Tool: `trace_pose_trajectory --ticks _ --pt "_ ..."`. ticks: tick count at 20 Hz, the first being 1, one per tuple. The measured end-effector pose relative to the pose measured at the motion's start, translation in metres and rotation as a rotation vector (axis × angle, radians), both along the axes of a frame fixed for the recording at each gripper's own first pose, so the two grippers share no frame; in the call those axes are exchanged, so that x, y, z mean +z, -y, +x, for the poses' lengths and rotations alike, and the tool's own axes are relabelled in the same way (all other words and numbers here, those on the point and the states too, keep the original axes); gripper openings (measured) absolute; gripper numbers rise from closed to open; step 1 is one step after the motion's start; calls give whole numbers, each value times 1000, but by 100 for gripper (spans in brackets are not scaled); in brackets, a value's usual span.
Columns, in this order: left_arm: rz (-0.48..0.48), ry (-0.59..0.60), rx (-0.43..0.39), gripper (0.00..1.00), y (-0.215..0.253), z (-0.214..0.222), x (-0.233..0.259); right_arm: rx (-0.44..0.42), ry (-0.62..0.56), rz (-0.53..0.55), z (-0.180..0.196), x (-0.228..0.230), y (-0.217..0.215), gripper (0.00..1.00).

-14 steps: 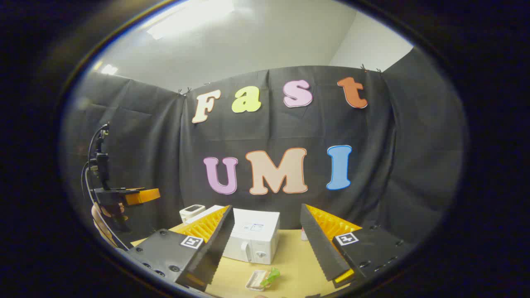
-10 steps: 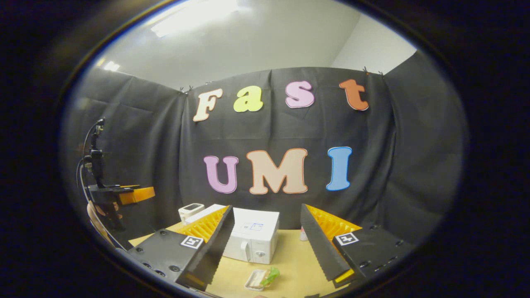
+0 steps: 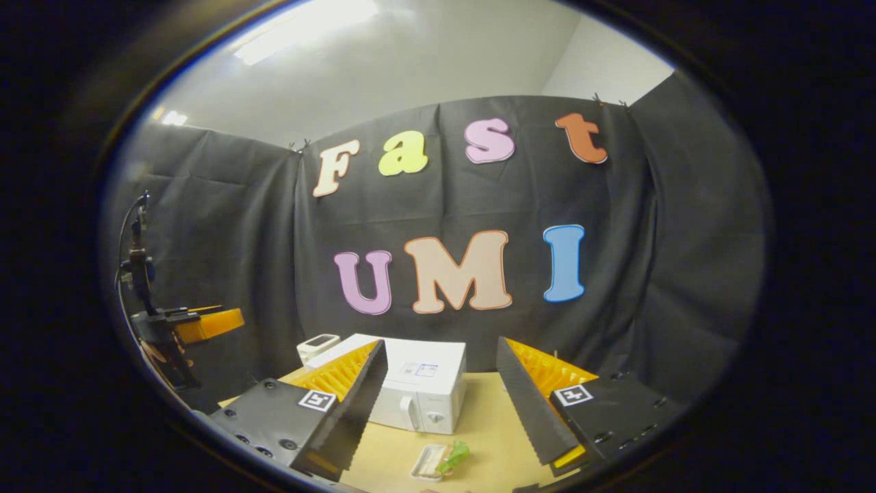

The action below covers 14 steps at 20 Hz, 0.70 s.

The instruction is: Open the microwave oven with the left hand, put the food in, and close the microwave oven.

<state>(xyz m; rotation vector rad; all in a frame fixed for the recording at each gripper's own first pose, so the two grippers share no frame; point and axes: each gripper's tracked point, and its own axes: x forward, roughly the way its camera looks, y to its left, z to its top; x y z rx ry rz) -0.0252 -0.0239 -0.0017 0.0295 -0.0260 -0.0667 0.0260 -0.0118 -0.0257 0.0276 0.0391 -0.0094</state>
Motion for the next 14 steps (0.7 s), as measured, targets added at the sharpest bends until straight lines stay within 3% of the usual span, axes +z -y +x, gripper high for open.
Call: trace_pose_trajectory --ticks 5,6,7,8,9,12,13,14 --pt "3 6 20 99 -7 5 2 -16 3 -14 6 -9 15 92" --pt "5 8 28 99 -8 4 1 -11 0 -5 7 -9 15 99" --pt "11 9 37 99 -10 5 2 -7 -5 1 7 -12 15 99" --pt "16 12 46 99 -12 5 2 -8 -8 2 8 -13 17 92" --pt "22 18 50 96 -13 5 3 -13 -6 1 8 -13 21 99" --pt "35 39 46 95 -7 4 2 -26 3 10 6 -12 27 99" --pt "39 44 35 95 -3 4 0 -25 3 17 5 -14 27 92" --pt "45 45 22 95 1 4 -3 -27 2 26 3 -14 29 99"
